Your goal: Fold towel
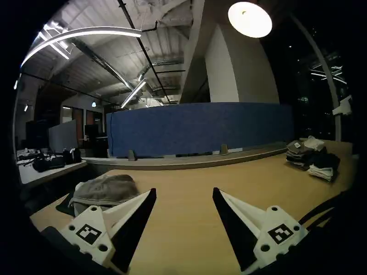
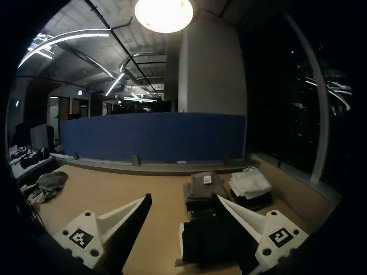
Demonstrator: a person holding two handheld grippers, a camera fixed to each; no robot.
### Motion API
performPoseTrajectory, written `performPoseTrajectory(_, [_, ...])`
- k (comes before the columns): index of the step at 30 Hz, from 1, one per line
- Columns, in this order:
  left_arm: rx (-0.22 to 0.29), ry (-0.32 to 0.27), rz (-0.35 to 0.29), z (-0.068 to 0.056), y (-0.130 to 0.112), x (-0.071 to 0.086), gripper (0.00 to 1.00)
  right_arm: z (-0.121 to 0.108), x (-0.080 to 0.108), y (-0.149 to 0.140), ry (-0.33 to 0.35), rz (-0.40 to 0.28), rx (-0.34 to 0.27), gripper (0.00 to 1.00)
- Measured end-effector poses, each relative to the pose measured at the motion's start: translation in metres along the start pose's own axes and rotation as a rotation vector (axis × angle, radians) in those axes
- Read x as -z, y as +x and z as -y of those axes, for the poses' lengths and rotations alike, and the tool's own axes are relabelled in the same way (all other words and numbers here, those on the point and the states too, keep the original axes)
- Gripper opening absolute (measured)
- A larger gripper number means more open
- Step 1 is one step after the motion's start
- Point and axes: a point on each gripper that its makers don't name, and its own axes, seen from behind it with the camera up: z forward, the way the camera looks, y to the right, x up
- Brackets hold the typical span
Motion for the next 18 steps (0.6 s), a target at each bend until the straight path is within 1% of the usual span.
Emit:
performPoseTrajectory(5, [0.014, 0.004, -0.004, 0.0031, -0.0064, 0.0028, 0.91, 0.0014, -0.0014, -0.0018, 0.007, -0.001, 0.014, 1.0])
performPoseTrajectory(12, [0.054, -0.006, -0.016, 0.0052, -0.0073, 0.0039, 0.91, 0.004, -0.0033, 0.0008, 0.018, -0.007, 0.018, 1.0])
performPoseTrajectory(18, [0.06, -0.01, -0.021, 0.0051, -0.0091, 0.0055, 0.91, 0.0021, -0.0049, 0.0048, 0.021, -0.026, 0.008, 1.0])
